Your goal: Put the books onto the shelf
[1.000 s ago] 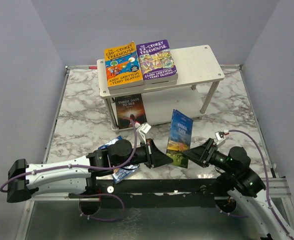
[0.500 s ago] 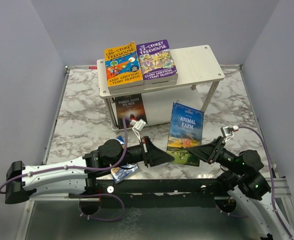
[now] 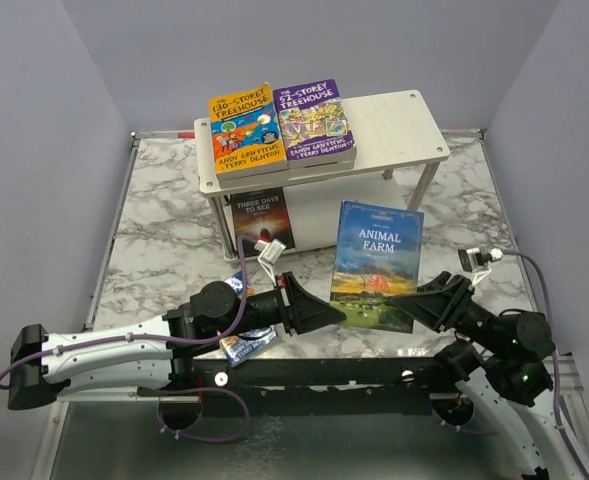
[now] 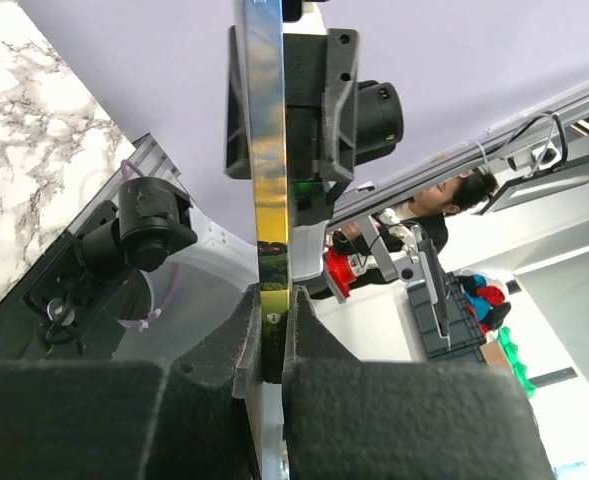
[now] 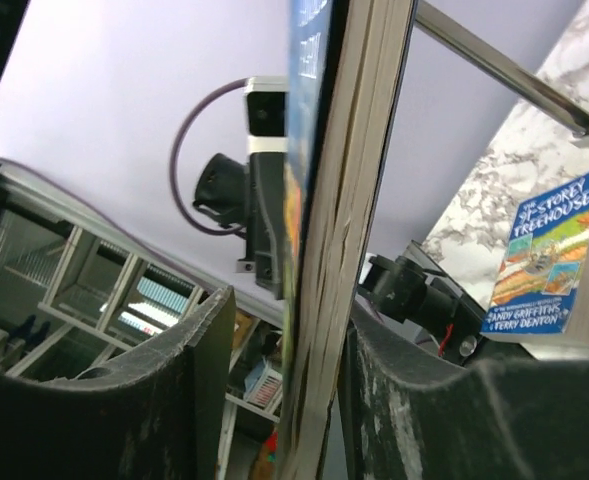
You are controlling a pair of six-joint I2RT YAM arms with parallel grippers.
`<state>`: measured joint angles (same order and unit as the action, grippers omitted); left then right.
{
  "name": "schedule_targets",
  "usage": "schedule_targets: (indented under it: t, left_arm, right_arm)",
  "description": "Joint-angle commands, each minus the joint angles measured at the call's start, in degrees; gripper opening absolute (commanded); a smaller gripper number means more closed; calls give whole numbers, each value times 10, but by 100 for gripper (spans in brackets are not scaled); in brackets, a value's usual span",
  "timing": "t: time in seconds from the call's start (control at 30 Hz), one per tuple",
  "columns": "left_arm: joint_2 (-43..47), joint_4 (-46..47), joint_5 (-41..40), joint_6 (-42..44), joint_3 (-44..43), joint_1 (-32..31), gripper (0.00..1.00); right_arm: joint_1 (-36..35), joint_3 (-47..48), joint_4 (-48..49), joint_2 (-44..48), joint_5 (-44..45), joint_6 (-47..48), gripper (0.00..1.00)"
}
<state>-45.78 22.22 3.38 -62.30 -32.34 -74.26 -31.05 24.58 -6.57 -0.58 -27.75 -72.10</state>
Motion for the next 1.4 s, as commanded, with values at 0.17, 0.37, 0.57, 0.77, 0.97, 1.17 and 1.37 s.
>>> schedule_targets:
  t: [0.17,0.37,0.57,0.77,0.97,1.17,1.37]
  left_arm:
    - [14,46,-61,57,5,-1,0]
    - [12,47,-101,92,-7,-2,0]
    - [2,50,-126,123,-27,-1,0]
    - [-6,75,-147,135,-32,-2,0]
    - [-24,95,-138,142,-46,-2,0]
    - [-41,104,-136,137,-45,-2,0]
    - [-33,95,-147,126,-25,-1,9]
  right_arm:
    - [-2,66,45,-52,-50,23,37]
    - [-2,91,25,-89,-52,54,35]
    - [-2,117,-19,-118,-43,91,33]
    - [-2,120,-42,-122,-29,108,29]
    - [-2,111,-51,-118,-17,117,26]
    - [-2,110,-42,-121,-13,120,1]
    - [-2,138,-99,-122,12,155,1]
